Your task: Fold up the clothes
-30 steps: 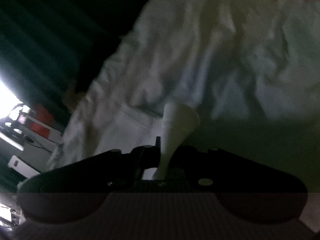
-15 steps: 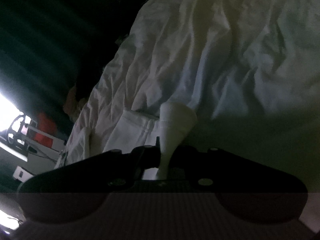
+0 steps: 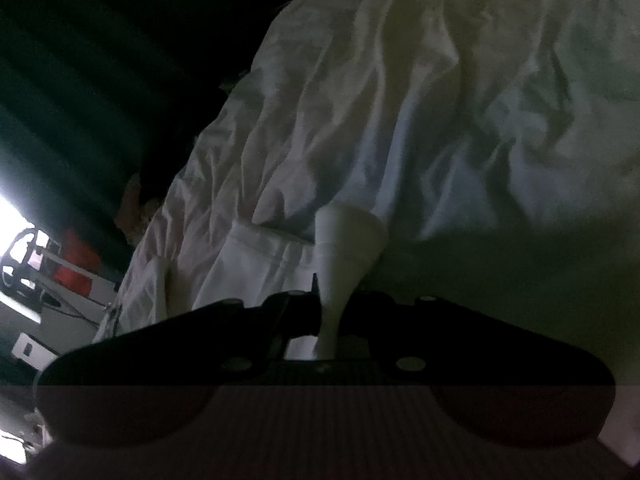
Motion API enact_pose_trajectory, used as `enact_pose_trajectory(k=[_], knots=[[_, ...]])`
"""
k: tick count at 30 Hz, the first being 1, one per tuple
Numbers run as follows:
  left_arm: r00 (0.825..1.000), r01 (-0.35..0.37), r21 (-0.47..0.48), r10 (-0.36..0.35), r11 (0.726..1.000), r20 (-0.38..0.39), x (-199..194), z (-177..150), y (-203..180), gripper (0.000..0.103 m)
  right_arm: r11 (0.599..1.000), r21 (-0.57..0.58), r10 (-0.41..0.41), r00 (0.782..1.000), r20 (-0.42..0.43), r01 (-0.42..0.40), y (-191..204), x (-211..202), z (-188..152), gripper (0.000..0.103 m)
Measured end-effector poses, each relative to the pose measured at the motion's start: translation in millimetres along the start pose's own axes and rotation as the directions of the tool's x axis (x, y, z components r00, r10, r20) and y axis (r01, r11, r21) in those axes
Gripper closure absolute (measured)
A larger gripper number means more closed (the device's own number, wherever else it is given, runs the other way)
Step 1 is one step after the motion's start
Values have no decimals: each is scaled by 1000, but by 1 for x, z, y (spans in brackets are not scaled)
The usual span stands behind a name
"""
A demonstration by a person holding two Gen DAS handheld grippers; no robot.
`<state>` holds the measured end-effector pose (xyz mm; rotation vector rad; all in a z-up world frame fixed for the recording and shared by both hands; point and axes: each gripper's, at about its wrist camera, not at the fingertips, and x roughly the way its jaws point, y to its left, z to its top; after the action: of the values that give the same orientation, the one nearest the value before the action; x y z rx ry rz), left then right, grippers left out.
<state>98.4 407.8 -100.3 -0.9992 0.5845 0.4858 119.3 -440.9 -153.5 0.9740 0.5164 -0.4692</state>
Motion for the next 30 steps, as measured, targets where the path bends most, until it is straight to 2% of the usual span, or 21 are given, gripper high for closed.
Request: enact_pose_trajectory(k=[2, 4, 7, 9, 11, 13, 17, 19, 23, 25, 28, 30], knots=[[1000, -1, 31, 1, 1000, -5, -7, 8, -5, 77, 999, 34, 5, 1000, 0, -5, -4, -2, 0, 98], [1000, 8, 34, -8, 999, 22, -22, 24, -7, 79, 998, 67, 14, 1000, 2, -14, -7, -5, 0, 98], [995, 54, 49, -58, 997, 81, -59, 51, -12, 81, 997, 68, 26, 999, 24, -28, -5, -13, 1, 98], [991, 90, 42, -93, 995, 93, -88, 69, -13, 82, 997, 66, 40, 998, 43, -43, -3, -20, 1, 98], [991, 116, 21, -117, 993, 59, -109, 85, -12, 82, 996, 68, 54, 997, 63, -59, -1, -27, 1, 98], [994, 106, 22, -107, 994, 29, -128, 93, -9, 83, 996, 62, 53, 994, 97, -59, 0, -37, 3, 98], [999, 51, 56, -50, 997, -19, -150, 93, 6, 82, 997, 80, -4, 986, 168, -10, -3, -59, 4, 98], [999, 2, 59, 1, 998, -49, -145, 89, 27, 82, 994, 93, -76, 982, 170, 61, -6, -66, 2, 98], [988, -108, 76, 116, 991, -103, -124, 69, 75, 80, 972, 144, -199, 977, 79, 186, -20, -59, -5, 98], [983, -143, 84, 151, 986, -105, -117, 59, 92, 77, 962, 139, -243, 970, 32, 236, -27, -51, -7, 97], [984, -141, 99, 150, 985, -96, -121, 52, 104, 66, 959, 125, -258, 966, 7, 255, -28, -48, -8, 95], [982, -154, 146, 167, 977, -84, -131, 48, 99, 50, 959, 122, -260, 966, 8, 257, -26, -50, -7, 94]])
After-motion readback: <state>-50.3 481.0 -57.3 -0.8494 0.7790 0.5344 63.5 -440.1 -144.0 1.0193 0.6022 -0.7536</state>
